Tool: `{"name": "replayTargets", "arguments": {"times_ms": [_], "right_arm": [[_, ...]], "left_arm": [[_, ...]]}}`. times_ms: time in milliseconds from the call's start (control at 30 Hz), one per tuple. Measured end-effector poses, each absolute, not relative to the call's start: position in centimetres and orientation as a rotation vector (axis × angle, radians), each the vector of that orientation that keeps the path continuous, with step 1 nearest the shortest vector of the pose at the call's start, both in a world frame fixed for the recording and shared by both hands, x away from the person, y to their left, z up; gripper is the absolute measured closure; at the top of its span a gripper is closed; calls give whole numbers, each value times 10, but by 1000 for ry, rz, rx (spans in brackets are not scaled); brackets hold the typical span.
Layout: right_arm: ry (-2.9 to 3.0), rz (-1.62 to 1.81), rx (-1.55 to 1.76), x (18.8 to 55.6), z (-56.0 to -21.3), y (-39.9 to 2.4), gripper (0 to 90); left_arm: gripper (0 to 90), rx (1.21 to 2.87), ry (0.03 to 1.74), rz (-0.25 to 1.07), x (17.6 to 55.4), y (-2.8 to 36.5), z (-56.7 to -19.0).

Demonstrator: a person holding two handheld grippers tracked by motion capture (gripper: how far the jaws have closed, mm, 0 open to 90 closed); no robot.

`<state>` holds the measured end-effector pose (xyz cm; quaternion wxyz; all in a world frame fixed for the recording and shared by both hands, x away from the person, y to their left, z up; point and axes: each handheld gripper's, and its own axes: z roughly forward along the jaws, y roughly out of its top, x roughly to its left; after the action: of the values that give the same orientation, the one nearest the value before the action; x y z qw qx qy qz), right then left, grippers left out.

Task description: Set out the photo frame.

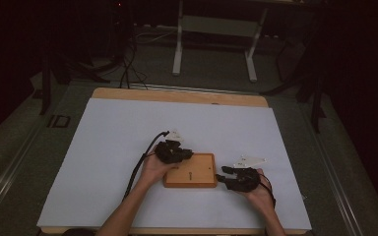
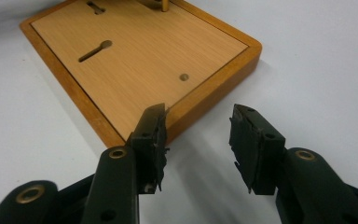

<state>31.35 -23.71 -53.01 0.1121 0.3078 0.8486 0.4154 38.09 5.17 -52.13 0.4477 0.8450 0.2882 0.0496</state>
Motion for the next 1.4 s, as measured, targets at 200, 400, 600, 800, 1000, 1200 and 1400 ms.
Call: {"name": "replayTargets", "arguments": {"times_ms": [200,400,600,800,1000,1200,1400], "right_arm": [[2506,1223,880,311,-528,-237,549],[2517,1244,856,309,-527,-236,544],[2529,1283,819,307,-526,-233,502],[2526,1322,798,306,-524,-233,459],[2523,1317,760,305,-522,-231,396],[2543,1255,727,304,-525,-225,322],[2561,1193,708,305,-530,-219,239]], "left_arm": [[839,2093,710,68,386,54,-521],[838,2093,707,30,390,56,-521],[840,2099,705,-3,395,57,-521],[840,2073,723,-45,399,59,-522],[843,2069,740,-82,404,59,-522],[845,2063,751,-121,409,60,-522],[848,2050,765,-148,413,61,-523]]}}
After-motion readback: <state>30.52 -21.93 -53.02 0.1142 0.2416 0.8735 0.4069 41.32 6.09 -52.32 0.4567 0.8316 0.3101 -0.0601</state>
